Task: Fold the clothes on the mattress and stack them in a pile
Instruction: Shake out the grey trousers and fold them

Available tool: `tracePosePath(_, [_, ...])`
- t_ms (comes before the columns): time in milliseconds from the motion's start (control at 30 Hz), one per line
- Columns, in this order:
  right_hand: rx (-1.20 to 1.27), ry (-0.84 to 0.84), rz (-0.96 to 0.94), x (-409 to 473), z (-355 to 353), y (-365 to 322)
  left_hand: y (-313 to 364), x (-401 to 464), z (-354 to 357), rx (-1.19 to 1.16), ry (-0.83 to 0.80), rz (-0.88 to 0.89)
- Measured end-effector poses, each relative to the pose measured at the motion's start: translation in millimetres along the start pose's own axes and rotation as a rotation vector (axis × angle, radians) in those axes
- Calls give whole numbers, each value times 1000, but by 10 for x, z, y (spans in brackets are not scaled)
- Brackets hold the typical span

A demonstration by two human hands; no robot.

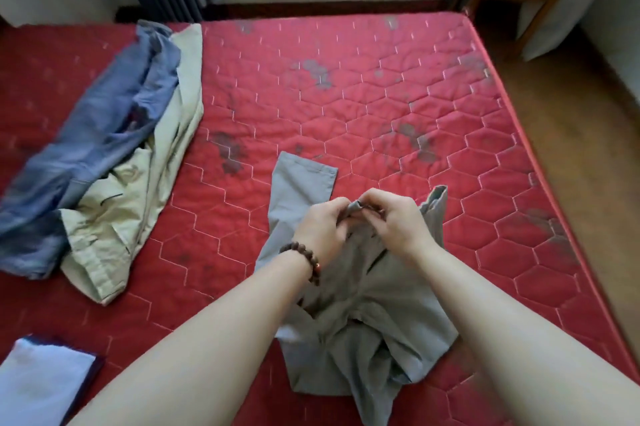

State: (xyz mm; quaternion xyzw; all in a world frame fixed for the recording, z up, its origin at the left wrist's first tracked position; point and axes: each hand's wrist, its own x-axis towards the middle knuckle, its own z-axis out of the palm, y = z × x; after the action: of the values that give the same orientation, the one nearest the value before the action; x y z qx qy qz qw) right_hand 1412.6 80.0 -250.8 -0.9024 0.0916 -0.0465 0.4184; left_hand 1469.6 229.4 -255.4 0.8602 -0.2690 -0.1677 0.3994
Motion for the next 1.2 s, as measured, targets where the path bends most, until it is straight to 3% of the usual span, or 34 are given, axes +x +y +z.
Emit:
tracePosePath(233, [16, 68, -111, 61, -1078, -1530, 1301, -137, -1636, -118, 178, 184])
tracePosePath(533, [-75, 169, -216, 76, -2244, -2739, 2908, -137, -3249, 33, 343, 511])
tracePosePath(833, [102, 269, -321, 128, -2820, -3151, 3845, -244, -4064, 141, 494, 649])
tracePosePath(967, [-16, 212, -350, 52, -2894, -3143, 3903, -272, -4296, 82, 601, 618])
tracePosePath(1200, [-159, 245, -121, -69, -3117, -2855, 3820, -272, -4583, 32, 669, 554])
